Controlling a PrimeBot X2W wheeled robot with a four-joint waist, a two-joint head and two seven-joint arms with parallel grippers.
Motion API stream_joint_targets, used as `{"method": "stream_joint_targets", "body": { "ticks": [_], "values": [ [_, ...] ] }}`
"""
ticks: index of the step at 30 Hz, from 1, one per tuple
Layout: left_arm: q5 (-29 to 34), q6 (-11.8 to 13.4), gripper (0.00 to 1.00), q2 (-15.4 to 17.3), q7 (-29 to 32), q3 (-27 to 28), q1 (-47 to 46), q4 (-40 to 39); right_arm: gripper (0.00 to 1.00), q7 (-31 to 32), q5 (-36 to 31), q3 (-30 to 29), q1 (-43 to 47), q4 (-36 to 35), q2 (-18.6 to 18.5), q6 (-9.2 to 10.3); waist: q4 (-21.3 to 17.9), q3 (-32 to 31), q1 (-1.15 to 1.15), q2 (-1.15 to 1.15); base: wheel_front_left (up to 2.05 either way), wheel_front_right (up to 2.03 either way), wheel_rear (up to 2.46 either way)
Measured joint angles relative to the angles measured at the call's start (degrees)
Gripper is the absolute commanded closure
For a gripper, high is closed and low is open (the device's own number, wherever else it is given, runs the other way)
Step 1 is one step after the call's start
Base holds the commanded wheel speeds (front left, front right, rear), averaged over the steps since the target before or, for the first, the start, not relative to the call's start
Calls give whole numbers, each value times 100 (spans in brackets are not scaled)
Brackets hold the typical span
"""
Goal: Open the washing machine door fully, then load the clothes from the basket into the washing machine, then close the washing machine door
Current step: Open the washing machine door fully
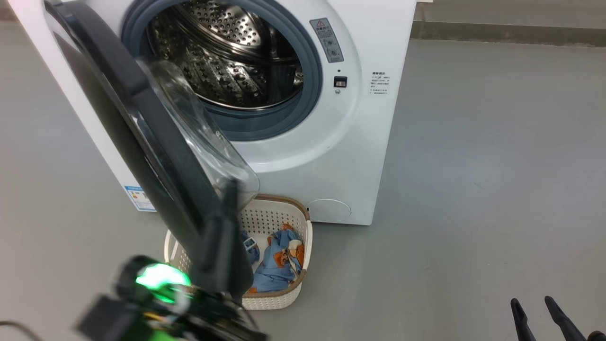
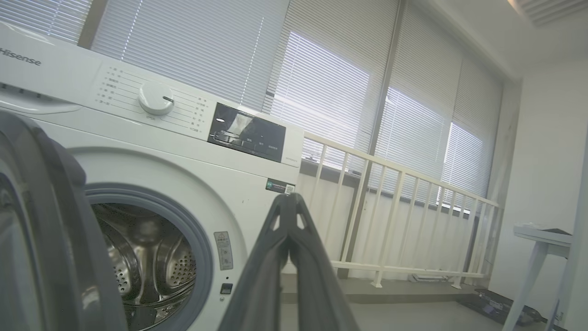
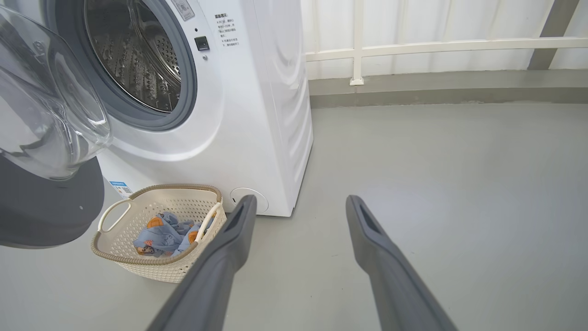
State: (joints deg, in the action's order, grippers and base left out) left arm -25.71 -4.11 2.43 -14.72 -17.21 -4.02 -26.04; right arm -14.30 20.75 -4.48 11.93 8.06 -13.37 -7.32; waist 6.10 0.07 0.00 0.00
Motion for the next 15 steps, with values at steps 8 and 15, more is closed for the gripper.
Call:
{"method": "stream_joint_targets", "body": {
  "ticks": [8,15],
  "values": [
    [-67,-26,100,27,2,-1347,5,1222,0,0,1,67,-17,-19,-18,0,-65,23,0,0,0,0,0],
    [-359,-7,100,31,3,-1273,14,2406,0,0,1,178,-19,-30,-31,0,-118,41,0,0,0,0,0]
  ]
}}
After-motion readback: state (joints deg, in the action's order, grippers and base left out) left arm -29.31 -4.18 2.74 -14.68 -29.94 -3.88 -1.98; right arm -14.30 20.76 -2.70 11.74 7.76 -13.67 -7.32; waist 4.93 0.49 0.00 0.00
